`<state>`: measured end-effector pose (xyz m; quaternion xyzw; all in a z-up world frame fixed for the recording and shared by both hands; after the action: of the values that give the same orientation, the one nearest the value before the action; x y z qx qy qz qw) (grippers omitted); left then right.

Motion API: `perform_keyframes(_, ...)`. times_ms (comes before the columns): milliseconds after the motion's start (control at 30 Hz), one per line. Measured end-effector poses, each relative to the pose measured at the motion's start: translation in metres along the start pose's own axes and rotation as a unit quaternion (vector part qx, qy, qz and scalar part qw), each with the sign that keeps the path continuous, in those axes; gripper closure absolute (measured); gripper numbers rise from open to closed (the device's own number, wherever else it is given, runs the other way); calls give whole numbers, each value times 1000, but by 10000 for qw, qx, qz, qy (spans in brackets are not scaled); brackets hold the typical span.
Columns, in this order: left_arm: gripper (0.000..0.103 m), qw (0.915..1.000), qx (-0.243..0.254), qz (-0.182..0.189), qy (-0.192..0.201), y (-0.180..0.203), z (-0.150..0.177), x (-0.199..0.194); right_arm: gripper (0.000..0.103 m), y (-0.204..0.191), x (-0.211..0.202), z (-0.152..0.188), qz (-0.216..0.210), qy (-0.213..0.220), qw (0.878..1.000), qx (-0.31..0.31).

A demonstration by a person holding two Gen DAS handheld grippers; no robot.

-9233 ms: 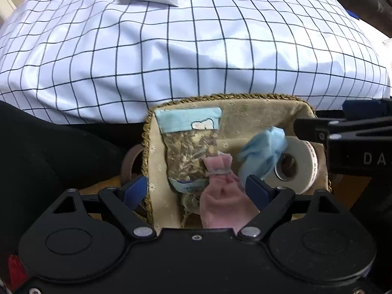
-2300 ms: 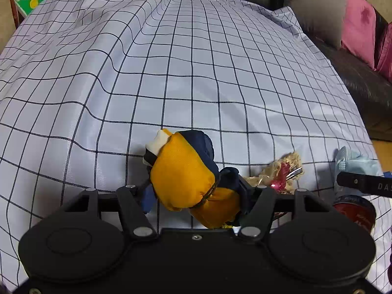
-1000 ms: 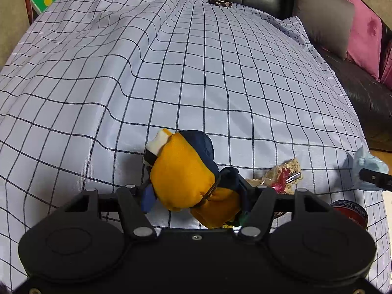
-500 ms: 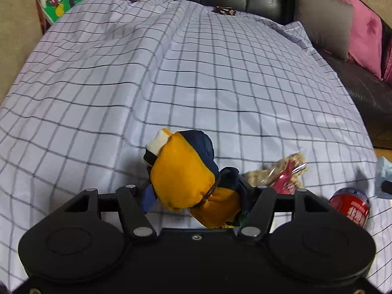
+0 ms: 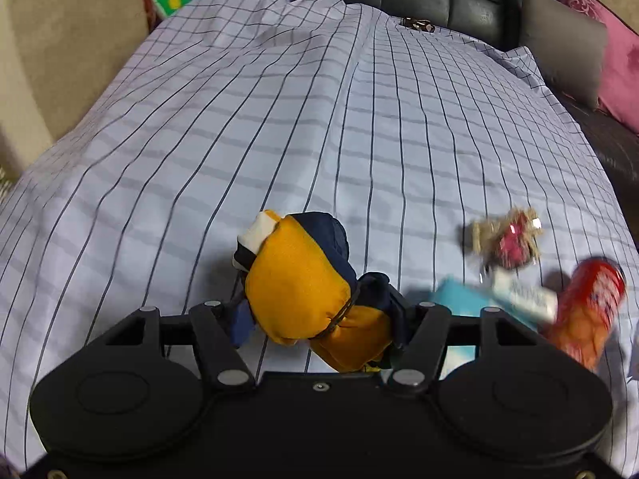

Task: Organize soft objects
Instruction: 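Carry the plush toy and blue mask over the woven basket, then open the left gripper releasing the toy while the right releases the mask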

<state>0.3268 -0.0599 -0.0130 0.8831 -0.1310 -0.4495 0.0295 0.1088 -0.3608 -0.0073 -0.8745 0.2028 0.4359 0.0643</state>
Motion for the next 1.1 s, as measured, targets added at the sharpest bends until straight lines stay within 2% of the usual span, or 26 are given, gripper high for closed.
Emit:
perform_keyframes(167, 44, 9996, -179, 219, -92, -15, 43, -34, 56, -21, -28, 46, -204, -41, 9997, 100)
perform_keyframes(300, 44, 9994, -172, 237, -207, -21, 84, -59, 56, -36, -54, 77, -437, -71, 9988, 198)
perform_keyframes(567, 44, 9968, -18, 526, -598, -8, 162, -104, 56, -74, -111, 125, -703, -104, 9972, -221)
perform_keyframes(767, 44, 9907, 90, 873, -1042, 9, 215, -126, 56, -102, -151, 152, -1006, -135, 9923, -706)
perform_keyframes(867, 43, 9862, 260, 970, -1315, 19, 240, -134, 56, -109, -165, 167, -1196, -310, 9885, -871)
perform_keyframes(1100, 43, 9744, 562, 883, -1991, 22, 292, -135, 55, -118, -184, 201, -1191, -666, 9778, -1589)
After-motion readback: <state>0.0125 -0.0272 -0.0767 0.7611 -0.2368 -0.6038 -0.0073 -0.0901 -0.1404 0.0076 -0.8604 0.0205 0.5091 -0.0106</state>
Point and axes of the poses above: each gripper's, at about its wrist camera, not at the fingertips, and x roughly the way its jaws point, y to its right, z to its underside, the point moved 10 cm from there along x, roughly the way its jaws point, and after that the axes turned 9 degrees about -x, right-handed, at the moved point
